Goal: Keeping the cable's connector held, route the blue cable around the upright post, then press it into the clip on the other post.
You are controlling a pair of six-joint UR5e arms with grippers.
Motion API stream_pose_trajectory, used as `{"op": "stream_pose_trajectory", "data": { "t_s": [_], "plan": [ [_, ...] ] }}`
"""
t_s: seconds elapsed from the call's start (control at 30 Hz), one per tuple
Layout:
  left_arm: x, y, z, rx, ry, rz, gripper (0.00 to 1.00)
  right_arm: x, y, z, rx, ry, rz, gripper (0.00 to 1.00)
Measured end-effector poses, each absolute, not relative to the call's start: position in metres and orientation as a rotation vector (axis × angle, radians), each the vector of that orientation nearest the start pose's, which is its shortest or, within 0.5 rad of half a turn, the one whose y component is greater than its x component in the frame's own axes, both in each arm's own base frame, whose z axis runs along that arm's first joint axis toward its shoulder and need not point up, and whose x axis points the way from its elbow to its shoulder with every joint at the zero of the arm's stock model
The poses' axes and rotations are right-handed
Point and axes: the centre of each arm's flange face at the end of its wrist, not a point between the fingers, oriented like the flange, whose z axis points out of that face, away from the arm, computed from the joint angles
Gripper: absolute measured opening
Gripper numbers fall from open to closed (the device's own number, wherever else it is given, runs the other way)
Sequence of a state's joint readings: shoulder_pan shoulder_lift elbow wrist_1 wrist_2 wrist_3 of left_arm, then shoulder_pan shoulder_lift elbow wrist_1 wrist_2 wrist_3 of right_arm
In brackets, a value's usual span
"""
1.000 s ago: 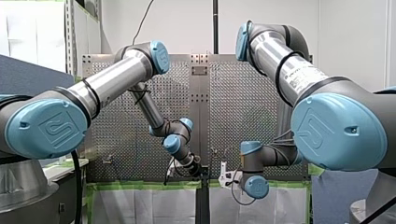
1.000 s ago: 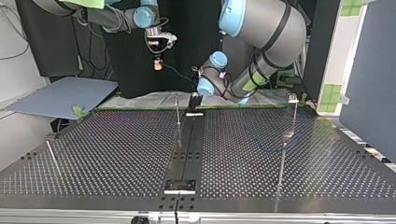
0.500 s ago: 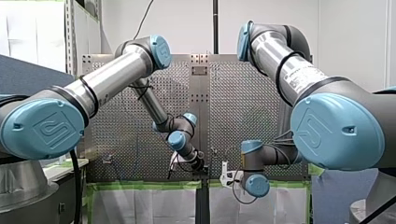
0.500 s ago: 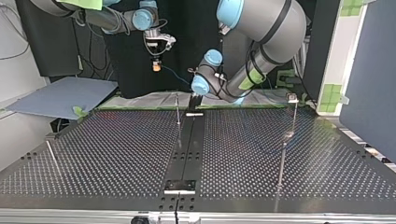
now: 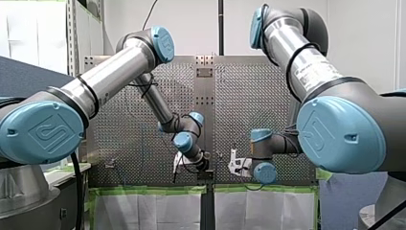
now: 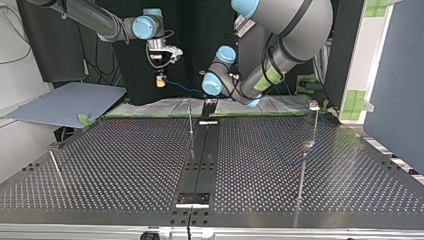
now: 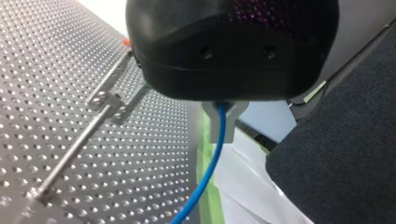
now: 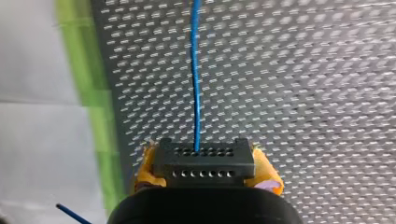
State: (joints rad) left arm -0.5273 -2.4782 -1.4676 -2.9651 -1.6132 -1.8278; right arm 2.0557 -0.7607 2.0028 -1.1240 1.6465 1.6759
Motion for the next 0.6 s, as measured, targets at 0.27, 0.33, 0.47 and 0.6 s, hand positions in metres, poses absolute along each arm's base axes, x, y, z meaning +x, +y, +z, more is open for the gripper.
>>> {"op": "stream_pose_trajectory", "data": {
  "t_s": [0.27,0.33,0.47,0.6],
  "plan": [
    [0.478,-0.429,-0.003,0.264,2.158,-0.411,0.0,0.353,-0.419,-0.018,1.55,-1.114,1.545,0.0],
    [0.479,-0.429,-0.002,0.26,2.147,-0.41,0.0,0.351,-0.421,-0.021,1.557,-1.112,1.549,0.0],
    [0.482,-0.427,-0.002,0.245,2.134,-0.384,0.0,0.346,-0.423,-0.032,1.57,-1.126,1.541,0.0],
    [0.484,-0.427,-0.001,0.235,2.115,-0.363,0.0,0.339,-0.425,-0.047,1.581,-1.148,1.521,0.0]
  ]
}}
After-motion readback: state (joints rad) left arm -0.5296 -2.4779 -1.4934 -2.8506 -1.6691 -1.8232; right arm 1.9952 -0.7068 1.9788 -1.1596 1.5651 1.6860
